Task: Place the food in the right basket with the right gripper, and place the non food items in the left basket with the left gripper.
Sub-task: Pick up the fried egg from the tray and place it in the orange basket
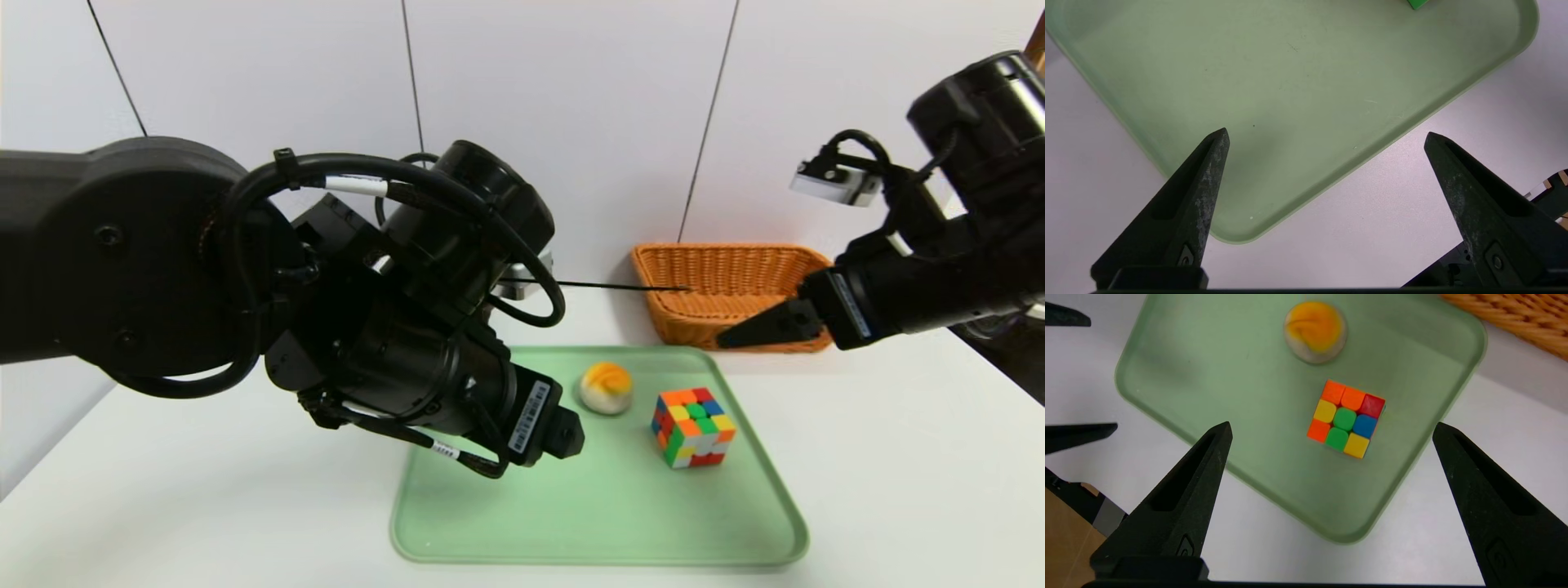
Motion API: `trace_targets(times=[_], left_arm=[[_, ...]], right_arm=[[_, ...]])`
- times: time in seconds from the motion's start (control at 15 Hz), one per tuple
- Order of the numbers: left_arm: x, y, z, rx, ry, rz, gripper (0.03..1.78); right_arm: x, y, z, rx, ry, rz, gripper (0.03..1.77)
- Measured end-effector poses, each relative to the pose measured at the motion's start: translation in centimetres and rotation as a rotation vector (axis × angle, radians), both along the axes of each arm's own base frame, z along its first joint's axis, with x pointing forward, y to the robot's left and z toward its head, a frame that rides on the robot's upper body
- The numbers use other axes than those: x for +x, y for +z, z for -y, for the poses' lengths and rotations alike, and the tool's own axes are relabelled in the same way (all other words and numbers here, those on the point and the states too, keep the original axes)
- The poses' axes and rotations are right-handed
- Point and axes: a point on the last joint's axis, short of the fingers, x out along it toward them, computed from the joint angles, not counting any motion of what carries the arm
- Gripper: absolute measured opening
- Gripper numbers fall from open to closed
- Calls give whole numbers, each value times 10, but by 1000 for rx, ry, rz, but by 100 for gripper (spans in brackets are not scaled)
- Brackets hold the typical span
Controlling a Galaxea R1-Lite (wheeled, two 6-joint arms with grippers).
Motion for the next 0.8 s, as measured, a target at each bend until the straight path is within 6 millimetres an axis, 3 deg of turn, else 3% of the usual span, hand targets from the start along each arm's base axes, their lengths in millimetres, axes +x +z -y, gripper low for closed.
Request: trace_targets(times=[0.33,0.8], left_arm=[[2,-5,2,11,2,-10,169],[7,-10,5,22,11,-18,169]], right_arm=[[47,-25,-43,-58,62,-44,170],[85,-57,-91,-165,123,-55,170]])
